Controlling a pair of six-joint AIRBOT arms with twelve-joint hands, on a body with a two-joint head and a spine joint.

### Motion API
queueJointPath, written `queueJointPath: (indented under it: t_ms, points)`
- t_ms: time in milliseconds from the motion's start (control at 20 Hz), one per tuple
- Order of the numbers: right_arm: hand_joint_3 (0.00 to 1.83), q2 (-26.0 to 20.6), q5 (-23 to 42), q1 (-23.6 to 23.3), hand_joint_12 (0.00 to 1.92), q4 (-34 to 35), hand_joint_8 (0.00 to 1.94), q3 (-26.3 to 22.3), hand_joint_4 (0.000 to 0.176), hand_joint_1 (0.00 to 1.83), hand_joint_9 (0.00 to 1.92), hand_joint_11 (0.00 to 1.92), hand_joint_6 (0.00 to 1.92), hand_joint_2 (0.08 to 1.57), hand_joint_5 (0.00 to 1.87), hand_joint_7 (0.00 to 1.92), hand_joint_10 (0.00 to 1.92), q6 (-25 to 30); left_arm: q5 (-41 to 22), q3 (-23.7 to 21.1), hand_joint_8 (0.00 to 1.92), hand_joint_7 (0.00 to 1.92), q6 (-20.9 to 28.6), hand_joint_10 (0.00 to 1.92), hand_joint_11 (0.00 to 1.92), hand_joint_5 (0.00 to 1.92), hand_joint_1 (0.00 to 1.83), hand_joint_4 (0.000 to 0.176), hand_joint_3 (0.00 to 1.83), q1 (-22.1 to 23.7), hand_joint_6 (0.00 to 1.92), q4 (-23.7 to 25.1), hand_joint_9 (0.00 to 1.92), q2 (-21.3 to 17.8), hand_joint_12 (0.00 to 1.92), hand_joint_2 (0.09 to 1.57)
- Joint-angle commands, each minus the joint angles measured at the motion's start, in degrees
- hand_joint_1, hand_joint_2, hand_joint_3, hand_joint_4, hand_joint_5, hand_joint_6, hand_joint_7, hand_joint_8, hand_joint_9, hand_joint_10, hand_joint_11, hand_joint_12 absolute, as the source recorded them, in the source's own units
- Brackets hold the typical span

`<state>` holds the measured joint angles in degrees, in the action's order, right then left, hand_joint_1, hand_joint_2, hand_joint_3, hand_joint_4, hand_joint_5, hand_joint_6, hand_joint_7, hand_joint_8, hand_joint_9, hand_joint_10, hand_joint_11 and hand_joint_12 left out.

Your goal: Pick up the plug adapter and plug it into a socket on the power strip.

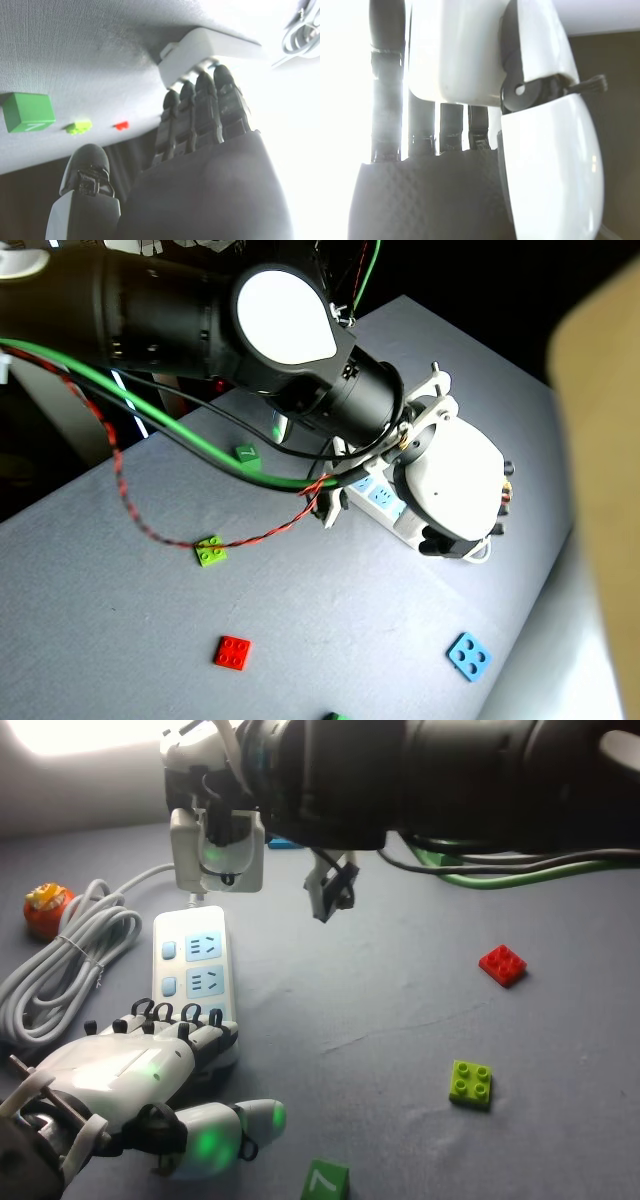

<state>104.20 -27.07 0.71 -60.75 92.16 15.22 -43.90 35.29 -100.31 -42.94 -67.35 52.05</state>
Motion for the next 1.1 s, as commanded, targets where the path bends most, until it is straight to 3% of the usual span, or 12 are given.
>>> queueJointPath:
  t_ms: [0,50,150,200,250,350,500,550,700,800,900,1050]
  points:
    - [0.00,0.2,1.9,-0.2,0.85,-2.4,0.95,0.5,0.000,1.38,1.04,0.93,1.10,1.12,0.76,1.00,1.03,0.5,0.6,-0.2,0.01,0.18,0.3,0.01,0.00,0.15,0.00,0.000,0.00,-0.3,0.01,0.0,0.15,0.5,0.25,1.23]
    - [0.00,0.8,1.8,0.3,0.84,-2.4,0.87,1.0,0.000,1.39,1.13,0.93,1.05,1.09,0.79,1.06,0.93,0.5,0.7,-0.2,0.01,0.18,0.3,0.01,0.00,0.16,0.00,0.000,0.00,-0.4,0.01,0.0,0.15,0.5,0.25,1.23]
    - [0.00,1.7,1.8,1.2,0.84,-2.8,0.95,1.7,0.000,1.38,1.05,0.93,1.08,1.11,0.77,1.00,1.04,0.5,0.8,-0.3,0.00,0.18,0.2,0.00,0.00,0.15,0.00,0.000,0.00,-0.4,0.00,0.0,0.15,0.5,0.27,1.22]
    - [0.00,2.1,1.9,1.6,0.85,-3.0,0.87,2.2,0.000,1.39,1.10,0.93,1.03,1.09,0.80,1.06,0.97,0.5,0.9,-0.3,0.00,0.17,0.2,0.00,0.00,0.14,0.00,0.000,0.00,-0.4,0.00,0.0,0.14,0.5,0.25,1.22]
    - [0.00,2.6,2.3,2.1,0.85,-3.0,0.95,2.8,0.000,1.38,1.04,0.91,1.10,1.11,0.76,1.01,1.04,0.4,1.0,-0.3,0.00,0.20,0.2,0.00,0.00,0.17,0.00,0.000,0.00,-0.5,0.00,0.0,0.16,0.5,0.34,1.22]
    - [0.00,3.4,3.1,2.8,0.86,-3.3,0.98,3.7,0.000,1.38,1.03,0.92,1.08,1.12,0.77,0.99,1.04,0.4,1.0,-0.2,0.01,0.20,0.2,0.00,0.00,0.17,0.00,0.000,0.00,-0.5,0.00,0.0,0.17,0.5,0.33,1.22]
    - [0.00,4.4,2.9,3.3,0.85,-4.9,0.85,4.4,0.000,1.39,1.16,0.95,0.98,1.08,0.83,1.08,0.89,0.5,1.2,-0.2,0.00,0.20,0.2,0.00,0.00,0.17,0.00,0.000,0.00,-0.7,0.00,0.0,0.17,0.5,0.30,1.22]
    - [0.00,4.8,2.8,3.4,0.85,-4.9,0.97,4.8,0.000,1.38,1.11,0.96,1.01,1.10,0.82,0.98,0.96,0.8,1.3,-0.2,0.00,0.22,0.2,0.01,0.00,0.18,0.00,0.000,0.00,-0.7,0.00,0.0,0.18,0.5,0.36,1.23]
    - [0.00,5.5,2.7,3.7,0.85,-4.9,0.99,5.8,0.000,1.38,1.10,0.96,1.02,1.10,0.82,0.96,0.97,1.3,1.7,-0.3,0.00,0.22,0.2,0.01,0.00,0.18,0.00,0.000,0.00,-0.7,0.00,0.0,0.19,0.5,0.37,1.23]
    - [0.00,5.7,2.8,3.9,0.86,-4.9,0.83,6.0,0.000,1.39,1.15,0.95,0.98,1.08,0.82,1.09,0.91,1.3,1.7,-0.3,0.00,0.20,0.2,0.00,0.00,0.15,0.00,0.000,0.00,-0.8,0.00,0.0,0.17,0.5,0.29,1.22]
    - [0.00,5.9,2.8,4.2,0.84,-4.9,0.81,6.0,0.000,1.39,1.18,0.97,0.98,1.07,0.83,1.10,0.87,1.3,1.7,-0.3,0.00,0.19,0.2,0.00,0.00,0.15,0.00,0.000,0.00,-0.8,0.00,0.0,0.16,0.5,0.30,1.23]
    - [0.00,6.1,2.9,4.3,0.83,-4.9,0.92,6.0,0.000,1.38,1.08,0.95,0.99,1.09,0.83,1.03,0.97,1.3,1.7,-0.3,0.00,0.19,0.2,0.00,0.00,0.17,0.00,0.000,0.00,-0.7,0.00,0.0,0.16,0.5,0.34,1.23]
